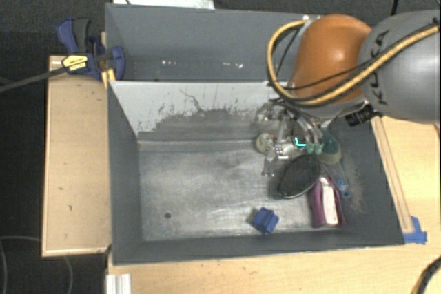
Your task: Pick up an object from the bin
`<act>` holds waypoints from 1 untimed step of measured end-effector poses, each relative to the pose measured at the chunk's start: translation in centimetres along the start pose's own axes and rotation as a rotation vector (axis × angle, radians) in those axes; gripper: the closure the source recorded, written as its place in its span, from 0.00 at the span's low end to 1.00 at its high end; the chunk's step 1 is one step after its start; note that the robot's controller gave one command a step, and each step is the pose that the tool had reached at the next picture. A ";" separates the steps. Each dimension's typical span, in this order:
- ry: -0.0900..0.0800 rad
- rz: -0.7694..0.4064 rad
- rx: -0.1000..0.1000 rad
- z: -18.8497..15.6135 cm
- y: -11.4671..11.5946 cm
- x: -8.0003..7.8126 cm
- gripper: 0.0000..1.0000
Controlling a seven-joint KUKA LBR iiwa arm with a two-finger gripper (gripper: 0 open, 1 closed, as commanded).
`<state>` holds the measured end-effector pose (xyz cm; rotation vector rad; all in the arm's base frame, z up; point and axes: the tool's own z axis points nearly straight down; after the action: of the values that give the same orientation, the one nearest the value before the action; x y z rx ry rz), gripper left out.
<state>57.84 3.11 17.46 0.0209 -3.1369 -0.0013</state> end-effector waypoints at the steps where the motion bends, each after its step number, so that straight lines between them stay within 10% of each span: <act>1: -0.002 -0.120 0.001 4.8 0.9 2.6 0.00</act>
Offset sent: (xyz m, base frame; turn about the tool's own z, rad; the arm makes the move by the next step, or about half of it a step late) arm -0.0256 0.0084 -0.0465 -0.1205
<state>55.18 3.95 12.63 0.2089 -3.1316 -0.0009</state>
